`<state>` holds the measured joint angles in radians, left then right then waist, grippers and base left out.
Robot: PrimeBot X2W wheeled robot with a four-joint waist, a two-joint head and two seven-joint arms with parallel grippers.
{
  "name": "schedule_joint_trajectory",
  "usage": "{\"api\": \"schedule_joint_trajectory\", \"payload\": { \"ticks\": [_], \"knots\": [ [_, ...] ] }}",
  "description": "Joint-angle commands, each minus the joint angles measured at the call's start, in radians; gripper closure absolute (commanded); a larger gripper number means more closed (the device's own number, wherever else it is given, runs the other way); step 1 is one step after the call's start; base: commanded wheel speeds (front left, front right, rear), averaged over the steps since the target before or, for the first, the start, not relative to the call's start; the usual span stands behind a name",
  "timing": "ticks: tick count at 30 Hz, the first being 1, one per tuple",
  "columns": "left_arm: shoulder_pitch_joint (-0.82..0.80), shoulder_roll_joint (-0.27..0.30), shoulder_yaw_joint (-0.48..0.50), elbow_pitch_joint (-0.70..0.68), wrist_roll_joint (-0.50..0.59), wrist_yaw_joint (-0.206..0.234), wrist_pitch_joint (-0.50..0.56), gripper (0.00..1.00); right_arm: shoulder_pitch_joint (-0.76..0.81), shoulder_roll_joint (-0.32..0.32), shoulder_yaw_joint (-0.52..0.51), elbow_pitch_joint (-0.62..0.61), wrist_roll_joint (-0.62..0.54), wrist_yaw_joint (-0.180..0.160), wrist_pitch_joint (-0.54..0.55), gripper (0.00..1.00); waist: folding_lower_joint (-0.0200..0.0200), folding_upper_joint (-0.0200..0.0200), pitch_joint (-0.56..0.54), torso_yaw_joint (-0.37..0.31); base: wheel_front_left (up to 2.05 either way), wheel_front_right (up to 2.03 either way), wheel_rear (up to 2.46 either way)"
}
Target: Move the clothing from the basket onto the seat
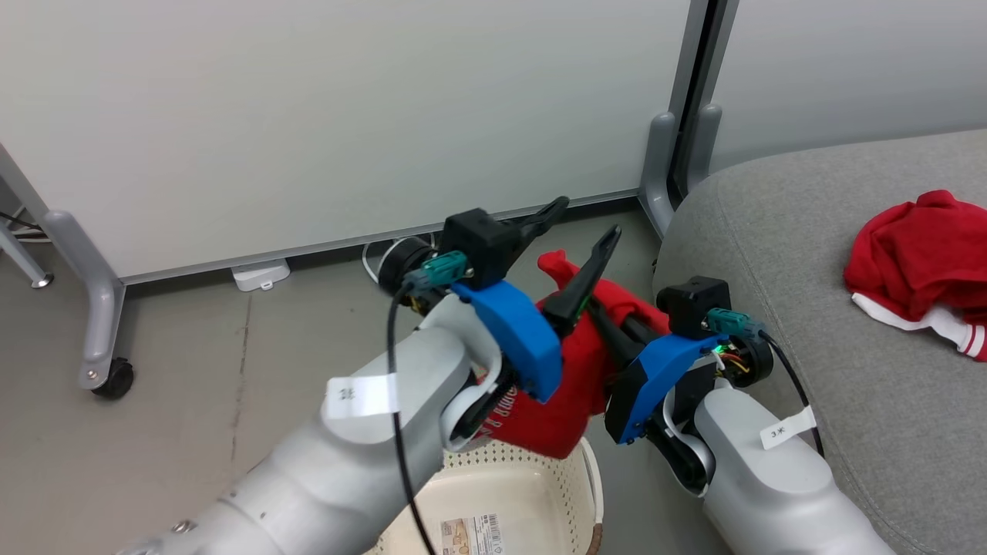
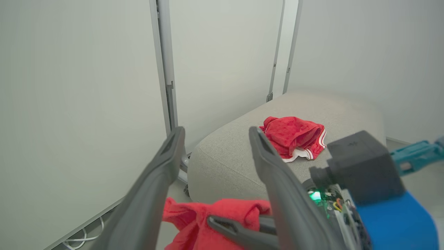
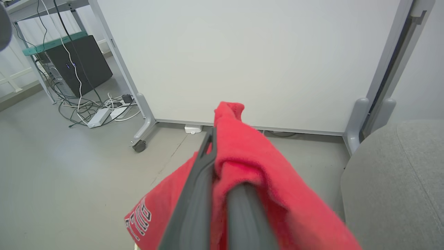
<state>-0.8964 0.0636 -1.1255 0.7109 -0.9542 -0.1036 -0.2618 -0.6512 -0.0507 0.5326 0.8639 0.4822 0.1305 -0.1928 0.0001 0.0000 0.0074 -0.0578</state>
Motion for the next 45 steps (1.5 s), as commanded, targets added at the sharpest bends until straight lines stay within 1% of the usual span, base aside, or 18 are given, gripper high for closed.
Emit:
{"api": "schedule_joint_trajectory", "payload": {
  "ticks": [1, 5, 9, 13, 16, 19, 25, 29, 35, 38, 45],
  "knots": [
    [0.027, 0.02, 0.032, -0.019, 0.029, -0.005, -0.005, 0.0, -0.014, 0.001, -0.008, -0.004, -0.005, 0.0, -0.009, 1.0, -0.0001, 0.0, 0.001, 0.0, 0.0, 0.0, 0.0],
    [0.136, 0.067, 0.142, -0.102, 0.138, -0.007, -0.005, 0.0, -0.002, -0.002, -0.021, -0.021, -0.017, 0.0, -0.012, 1.0, -0.0001, 0.0, 0.005, 0.002, 0.0, 0.0, 0.0],
    [0.264, 0.108, 0.27, -0.203, 0.25, 0.005, -0.005, 0.0, 0.015, -0.007, -0.031, -0.05, -0.026, 0.0, -0.001, 1.0, -0.0001, 0.0, 0.009, 0.0, 0.0, 0.0, 0.0],
    [0.417, 0.134, 0.404, -0.299, 0.347, 0.013, -0.005, 0.0, 0.032, -0.017, -0.042, -0.085, -0.036, 0.0, 0.011, 1.0, -0.0001, 0.0, 0.014, -0.005, 0.0, 0.0, 0.0],
    [0.522, 0.142, 0.496, -0.351, 0.412, 0.01, -0.005, 0.0, 0.048, -0.022, -0.056, -0.108, -0.037, 0.0, 0.023, 1.0, -0.0001, 0.0, 0.016, -0.005, 0.0, 0.0, 0.0],
    [0.603, 0.147, 0.563, -0.382, 0.473, 0.001, -0.005, 0.0, 0.065, -0.029, -0.07, -0.131, -0.045, 0.0, 0.033, 1.0, -0.0001, 0.0, 0.017, -0.005, 0.0, 0.0, 0.0],
    [0.727, 0.126, 0.692, -0.432, 0.547, -0.015, -0.005, 0.0, 0.09, -0.034, -0.099, -0.173, -0.058, 0.0, 0.056, 1.0, -0.0001, 0.0, 0.02, -0.004, 0.0, 0.0, 0.0],
    [0.768, 0.111, 0.741, -0.437, 0.592, -0.022, -0.005, 0.0, 0.104, -0.034, -0.116, -0.198, -0.072, 0.0, 0.069, 1.0, -0.0001, 0.0, 0.024, -0.005, 0.0, 0.0, 0.0],
    [0.783, 0.091, 0.78, -0.427, 0.624, -0.029, -0.005, 0.0, 0.122, -0.03, -0.138, -0.228, -0.089, 0.0, 0.088, 1.0, -0.0001, 0.0, 0.027, -0.011, 0.0, 0.0, 0.0],
    [0.784, 0.083, 0.774, -0.421, 0.628, -0.029, -0.005, 0.0, 0.131, -0.029, -0.149, -0.238, -0.102, 0.0, 0.096, 1.0, -0.0001, 0.0, 0.028, -0.016, 0.0, 0.0, 0.0],
    [0.781, 0.09, 0.763, -0.418, 0.614, -0.03, -0.005, 0.0, 0.141, -0.024, -0.167, -0.266, -0.115, 0.0, 0.111, 1.0, -0.0001, 0.0, 0.037, -0.04, 0.0, 0.0, 0.0]
  ]
}}
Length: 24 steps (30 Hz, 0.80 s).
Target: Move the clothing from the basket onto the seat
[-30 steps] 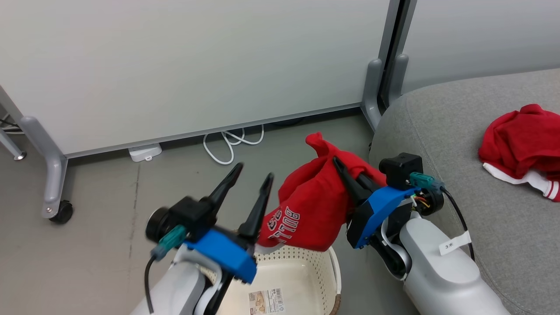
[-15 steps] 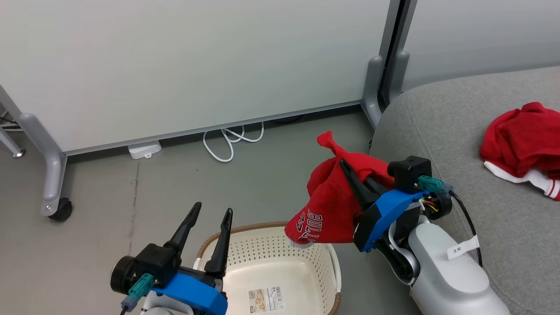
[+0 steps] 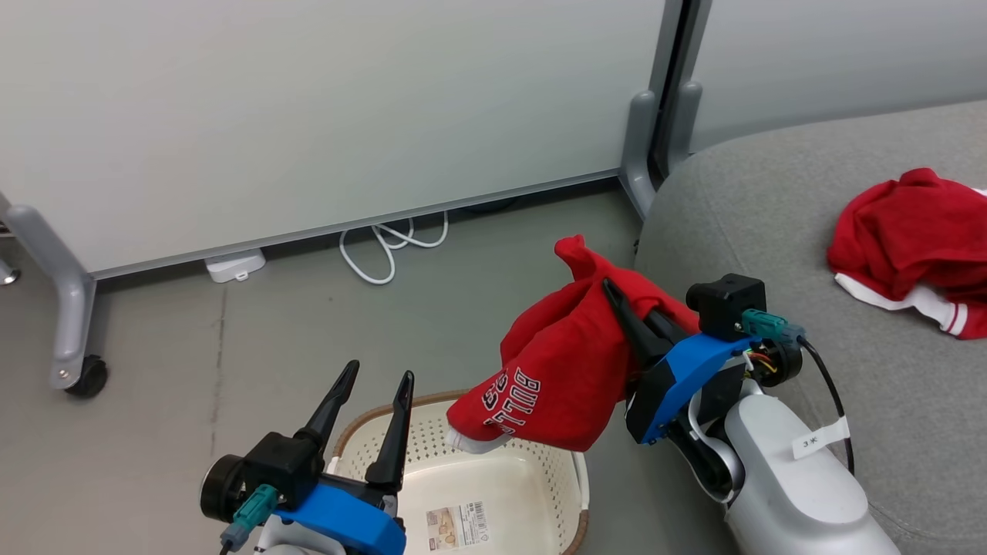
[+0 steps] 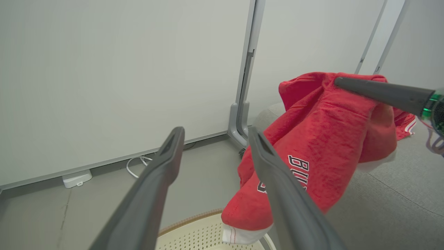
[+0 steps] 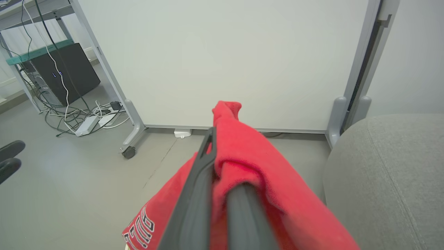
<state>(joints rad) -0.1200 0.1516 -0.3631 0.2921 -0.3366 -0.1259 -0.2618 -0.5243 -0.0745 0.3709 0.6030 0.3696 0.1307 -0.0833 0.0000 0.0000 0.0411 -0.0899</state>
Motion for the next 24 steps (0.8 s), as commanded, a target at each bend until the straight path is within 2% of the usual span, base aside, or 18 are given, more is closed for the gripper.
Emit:
{"api": "schedule_joint_trajectory", "payload": {
  "ticks": [1, 6, 24],
  "knots": [
    [0.004, 0.005, -0.001, 0.0, -0.003, -0.008, -0.005, 0.0, 0.015, 0.0, -0.008, -0.01, -0.004, 0.0, 0.002, 1.0, 0.0, 0.0, 0.005, -0.016, 0.0, 0.0, 0.0],
    [-0.001, 0.013, -0.009, 0.004, -0.011, -0.008, -0.005, 0.0, 0.022, 0.005, -0.02, -0.027, -0.013, 0.0, 0.008, 1.0, 0.0, 0.0, 0.02, -0.074, 0.0, 0.0, 0.0],
    [-0.051, 0.045, -0.028, -0.005, -0.01, -0.005, -0.005, 0.0, 0.041, 0.019, -0.048, -0.052, -0.011, 0.0, -0.006, 1.0, 0.0, 0.0, 0.091, -0.383, 0.0, 0.0, 0.0]
  ]
}}
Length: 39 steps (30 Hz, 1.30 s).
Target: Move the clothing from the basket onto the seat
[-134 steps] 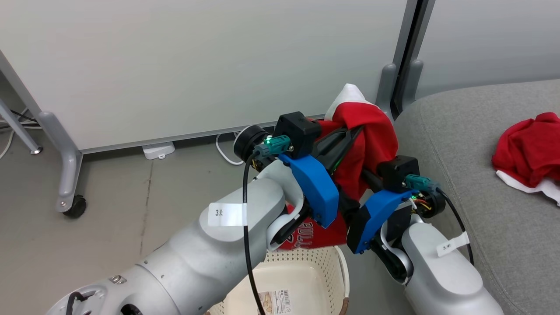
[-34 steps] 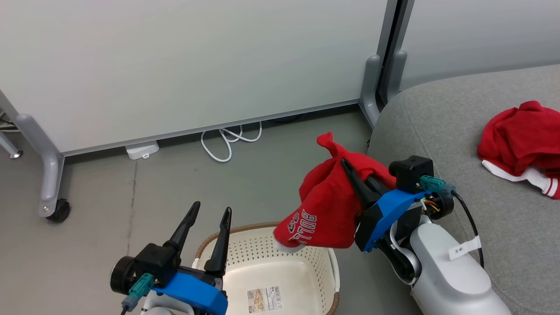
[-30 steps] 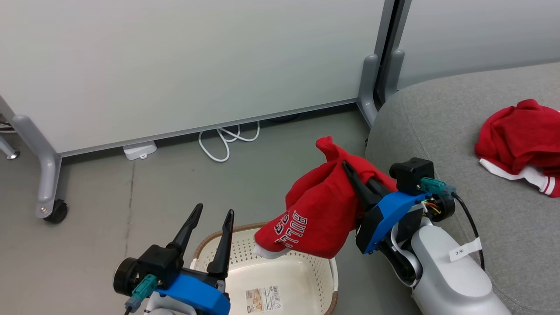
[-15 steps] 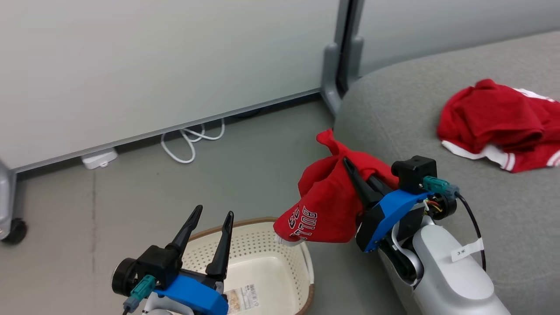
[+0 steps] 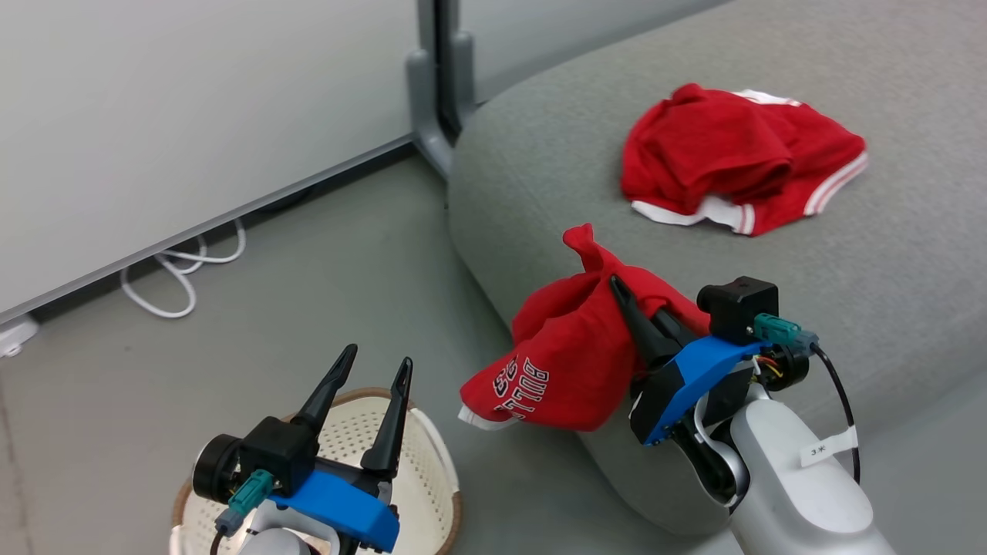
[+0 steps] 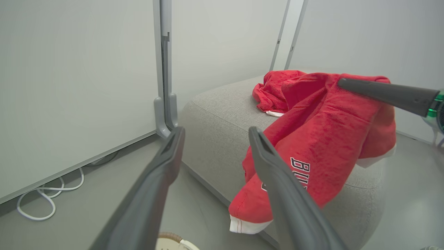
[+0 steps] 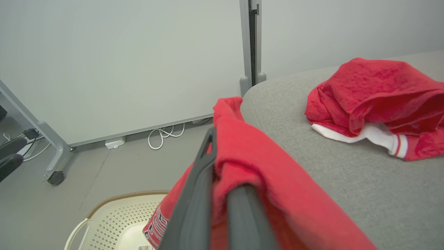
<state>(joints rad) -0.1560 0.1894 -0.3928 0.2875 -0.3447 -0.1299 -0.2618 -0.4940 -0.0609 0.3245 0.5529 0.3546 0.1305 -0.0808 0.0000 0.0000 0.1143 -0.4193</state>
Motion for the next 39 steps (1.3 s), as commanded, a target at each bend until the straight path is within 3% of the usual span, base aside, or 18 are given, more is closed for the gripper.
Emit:
{"api": "schedule_joint_trajectory", "payload": {
  "ticks": [1, 8, 28, 33, 39],
  "knots": [
    [-0.019, 0.008, 0.0, 0.0, -0.003, -0.001, -0.005, 0.0, 0.013, 0.006, -0.003, -0.002, 0.005, 0.0, -0.009, 1.0, 0.0, 0.0, 0.02, -0.066, 0.0, 0.0, 0.0],
    [-0.032, 0.015, -0.015, -0.002, -0.001, -0.001, -0.005, 0.0, 0.026, 0.008, -0.016, 0.0, 0.012, 0.0, -0.02, 1.0, 0.0, 0.0, 0.032, -0.131, 0.0, 0.0, 0.0],
    [-0.073, 0.026, -0.055, 0.017, -0.02, -0.001, -0.005, 0.0, 0.048, 0.011, -0.063, -0.034, -0.005, 0.0, -0.011, 1.0, 0.0, 0.0, 0.049, -0.136, 0.0, 0.0, 0.0],
    [-0.076, 0.032, -0.045, 0.003, -0.004, -0.001, -0.005, 0.0, -0.006, 0.006, -0.096, -0.046, -0.007, 0.0, 0.003, 1.0, 0.0, 0.0, 0.076, -0.138, 0.0, 0.0, 0.0],
    [-0.096, 0.054, -0.054, -0.023, 0.016, -0.001, -0.005, 0.0, -0.127, -0.046, -0.167, -0.075, -0.01, 0.0, 0.052, 1.0, 0.0, 0.0, 0.148, -0.126, 0.0, 0.0, 0.0]
  ]
}}
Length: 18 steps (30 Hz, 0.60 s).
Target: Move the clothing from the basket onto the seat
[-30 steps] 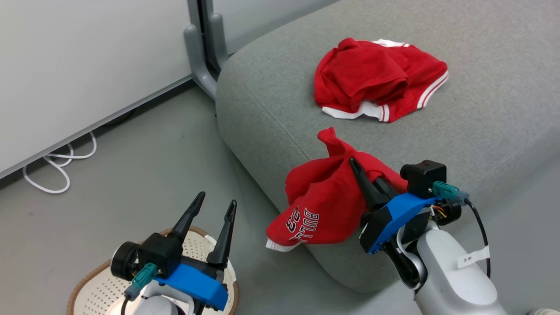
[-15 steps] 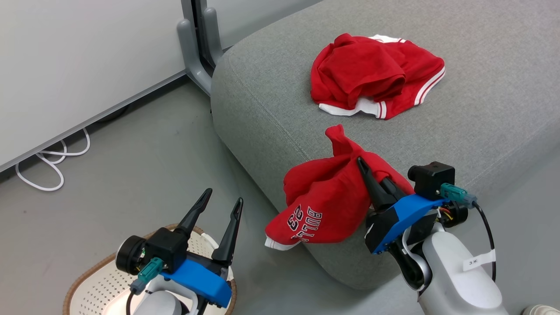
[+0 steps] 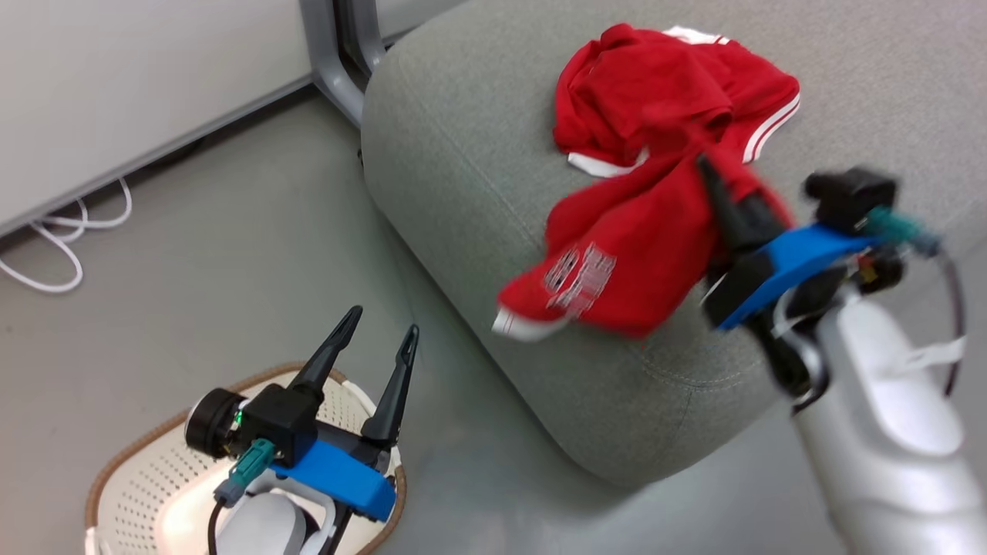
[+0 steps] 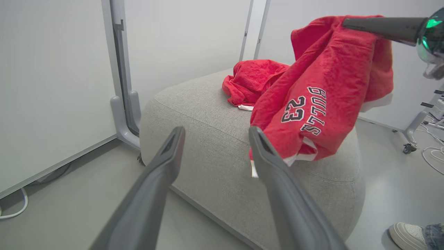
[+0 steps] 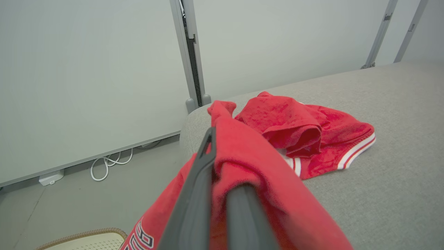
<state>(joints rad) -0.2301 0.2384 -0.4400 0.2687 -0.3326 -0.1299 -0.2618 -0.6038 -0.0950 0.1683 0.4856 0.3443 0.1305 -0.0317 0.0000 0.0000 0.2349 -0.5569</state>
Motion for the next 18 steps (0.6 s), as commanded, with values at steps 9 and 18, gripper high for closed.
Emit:
{"api": "schedule_joint_trajectory", "payload": {
  "ticks": [9, 18],
  "knots": [
    [-0.111, 0.086, -0.052, -0.051, 0.02, -0.001, -0.005, 0.0, -0.222, -0.115, -0.168, -0.081, 0.054, 0.0, 0.106, 1.0, 0.0, 0.0, 0.194, 0.067, 0.0, 0.0, 0.0],
    [-0.207, 0.16, -0.083, -0.11, 0.039, -0.001, 0.0, 0.0, -0.413, -0.253, -0.352, -0.049, 0.054, 0.0, 0.102, 1.0, 0.0, 0.0, 0.38, 0.139, 0.0, 0.0, 0.0]
  ]
}}
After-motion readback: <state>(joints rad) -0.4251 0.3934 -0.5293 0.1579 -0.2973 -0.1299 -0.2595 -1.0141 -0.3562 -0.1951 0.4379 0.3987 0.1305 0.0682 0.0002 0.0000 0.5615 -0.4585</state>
